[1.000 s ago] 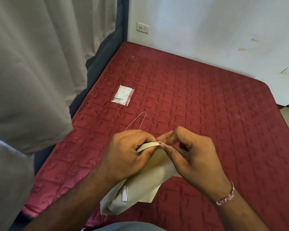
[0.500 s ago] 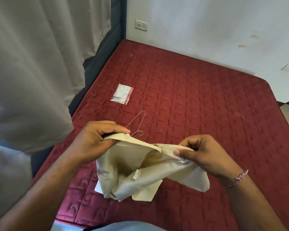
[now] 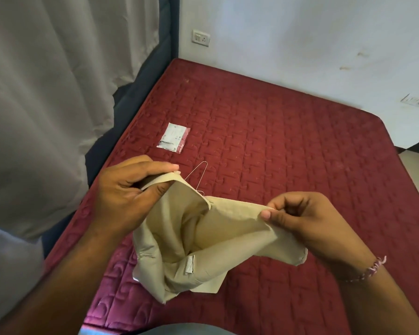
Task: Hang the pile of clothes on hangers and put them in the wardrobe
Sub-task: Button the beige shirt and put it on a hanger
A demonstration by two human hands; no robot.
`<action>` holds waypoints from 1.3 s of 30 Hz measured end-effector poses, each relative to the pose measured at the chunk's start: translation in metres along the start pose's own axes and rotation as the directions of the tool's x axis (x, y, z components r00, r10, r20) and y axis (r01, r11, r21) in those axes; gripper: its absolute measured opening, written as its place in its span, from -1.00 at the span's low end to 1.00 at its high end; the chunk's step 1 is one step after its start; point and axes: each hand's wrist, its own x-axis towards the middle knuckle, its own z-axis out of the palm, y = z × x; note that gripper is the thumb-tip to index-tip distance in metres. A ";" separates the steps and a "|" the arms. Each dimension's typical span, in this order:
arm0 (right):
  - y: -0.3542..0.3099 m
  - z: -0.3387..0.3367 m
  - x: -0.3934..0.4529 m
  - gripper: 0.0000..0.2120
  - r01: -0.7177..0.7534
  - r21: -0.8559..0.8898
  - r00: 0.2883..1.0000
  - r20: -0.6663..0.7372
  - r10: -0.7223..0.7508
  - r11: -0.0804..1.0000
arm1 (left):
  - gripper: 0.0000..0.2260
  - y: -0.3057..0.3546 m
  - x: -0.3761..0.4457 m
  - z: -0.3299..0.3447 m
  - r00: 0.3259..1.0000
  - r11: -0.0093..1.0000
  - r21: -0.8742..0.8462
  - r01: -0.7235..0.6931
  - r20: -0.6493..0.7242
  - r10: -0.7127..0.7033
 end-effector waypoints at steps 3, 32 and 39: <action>-0.015 0.008 -0.010 -0.85 0.007 0.176 0.997 0.074 -0.020 0.984 | -0.83 0.022 -0.002 0.015 0.992 0.994 -0.019 -0.104 0.063 0.106; -0.024 0.034 -0.007 -0.92 0.405 -0.440 0.902 0.049 -0.429 0.801 | -0.87 0.038 -0.010 0.052 0.891 0.970 -0.103 0.222 0.425 -0.159; -0.006 0.052 -0.008 -0.90 0.496 -0.545 0.754 -0.116 -0.646 0.676 | -0.94 0.044 -0.009 0.058 0.967 0.994 -0.015 0.109 0.232 -0.103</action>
